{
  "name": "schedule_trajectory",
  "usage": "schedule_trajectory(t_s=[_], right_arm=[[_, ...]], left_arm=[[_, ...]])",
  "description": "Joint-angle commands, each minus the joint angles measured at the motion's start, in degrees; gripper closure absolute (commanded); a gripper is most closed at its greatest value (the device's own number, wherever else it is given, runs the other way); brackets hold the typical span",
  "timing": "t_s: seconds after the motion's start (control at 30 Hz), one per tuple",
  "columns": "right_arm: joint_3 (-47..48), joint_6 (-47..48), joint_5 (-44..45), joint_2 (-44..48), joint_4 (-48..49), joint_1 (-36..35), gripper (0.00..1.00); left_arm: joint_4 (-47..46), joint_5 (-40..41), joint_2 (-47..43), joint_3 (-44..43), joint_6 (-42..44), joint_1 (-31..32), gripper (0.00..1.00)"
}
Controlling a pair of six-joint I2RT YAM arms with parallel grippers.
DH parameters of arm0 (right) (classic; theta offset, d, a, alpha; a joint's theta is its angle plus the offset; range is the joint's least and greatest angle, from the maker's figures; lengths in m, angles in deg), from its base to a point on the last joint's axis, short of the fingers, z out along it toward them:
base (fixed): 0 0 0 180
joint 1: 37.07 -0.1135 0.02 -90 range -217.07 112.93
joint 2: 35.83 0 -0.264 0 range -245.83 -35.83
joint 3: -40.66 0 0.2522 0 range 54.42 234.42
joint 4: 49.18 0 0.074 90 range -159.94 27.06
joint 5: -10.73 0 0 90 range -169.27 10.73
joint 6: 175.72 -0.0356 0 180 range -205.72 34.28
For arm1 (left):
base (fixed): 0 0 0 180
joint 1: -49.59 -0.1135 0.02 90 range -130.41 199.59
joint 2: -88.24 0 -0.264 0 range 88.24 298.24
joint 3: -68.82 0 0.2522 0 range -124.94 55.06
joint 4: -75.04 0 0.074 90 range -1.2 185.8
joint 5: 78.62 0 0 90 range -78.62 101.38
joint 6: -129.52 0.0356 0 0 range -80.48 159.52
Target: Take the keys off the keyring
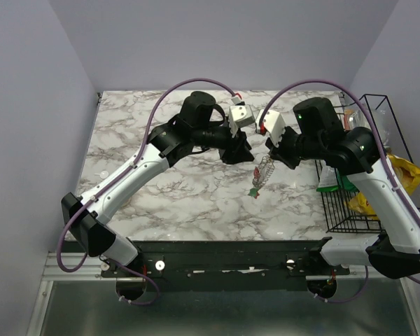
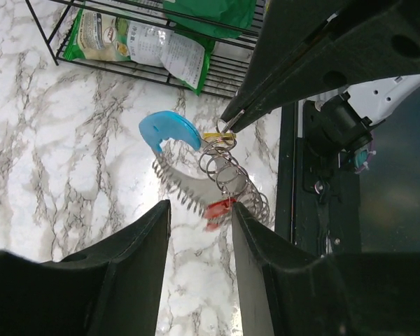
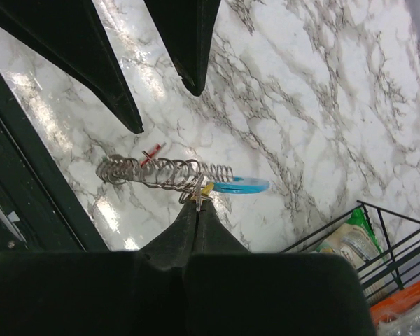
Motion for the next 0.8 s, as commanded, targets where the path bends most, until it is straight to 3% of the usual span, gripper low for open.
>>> schedule_trajectory(t_s=[0.0,0.13,0.43,0.77], right_arm=[[-3.43,0.45,-0.38,-8.68,10.09,-2.5,0.99],[-6.77,-0.87,-0.38,-11.4,12.82,-2.42,0.99],[-14.16,-1.22,-5.39,-18.43,19.15,-2.42,0.99],[-9.42,-5.88,-10.74,-27.58,19.94,-0.49,0.99]], left_arm=[[-0.54,-0.88,5.21,-0.47,3.88,9.43,0.51],[-1.86,3.68,6.44,1.29,5.02,8.91,0.5],[-6.96,3.52,3.73,11.21,5.55,4.6,0.49],[-13.64,0.0,-0.94,23.35,7.39,0.29,0.49]])
